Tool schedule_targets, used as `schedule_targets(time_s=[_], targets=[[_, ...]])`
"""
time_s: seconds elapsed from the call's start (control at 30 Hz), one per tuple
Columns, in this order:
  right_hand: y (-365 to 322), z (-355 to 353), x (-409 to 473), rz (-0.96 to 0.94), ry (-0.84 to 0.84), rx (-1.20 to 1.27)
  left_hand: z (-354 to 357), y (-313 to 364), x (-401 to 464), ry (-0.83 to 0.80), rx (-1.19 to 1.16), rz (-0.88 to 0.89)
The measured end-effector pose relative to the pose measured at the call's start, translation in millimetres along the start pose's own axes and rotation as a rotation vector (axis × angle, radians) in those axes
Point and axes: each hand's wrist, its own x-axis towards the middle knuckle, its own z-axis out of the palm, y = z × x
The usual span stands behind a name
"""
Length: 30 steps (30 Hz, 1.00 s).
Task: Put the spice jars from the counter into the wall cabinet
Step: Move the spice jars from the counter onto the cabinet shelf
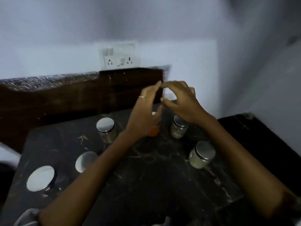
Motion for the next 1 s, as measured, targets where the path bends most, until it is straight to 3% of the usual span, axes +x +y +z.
schedule_targets(time_s=[0.13, 0.23, 0.33, 0.43, 0.5, 0.67, 0.93, 1.0], targets=[[54.9, 7.4, -63.8, 0.229, -0.261, 0.006, 65.9, -13.2, -27.3, -0.303, -0.026, -0.091], [90.6, 11.1, -110.4, 0.382, -0.328, 0.016, 115.6, -20.8, -40.9, -0.549, -0.054, -0.201], [123.8, 13.8, -158.9, 0.671, -0.269, 0.057, 159.4, -29.2, -49.9, -0.746, -0.100, -0.332], [148.8, 27.4, -198.2, 0.947, -0.067, 0.293, 196.9, -37.3, -61.4, -0.849, -0.128, -0.436], [163.1, 41.4, -222.8, 1.063, -0.026, 0.447, 218.7, -37.8, -71.8, -0.860, -0.196, -0.508], [175.9, 68.6, -252.0, 1.093, -0.167, 0.673, 249.9, -42.3, -82.5, -0.726, -0.263, -0.544], [174.2, 78.7, -240.7, 1.041, -0.063, 0.438, 267.9, -41.9, -81.1, -0.646, -0.324, -0.597], [172.5, 77.4, -239.0, 1.033, -0.044, 0.488, 264.0, -43.3, -80.9, -0.630, -0.330, -0.618]])
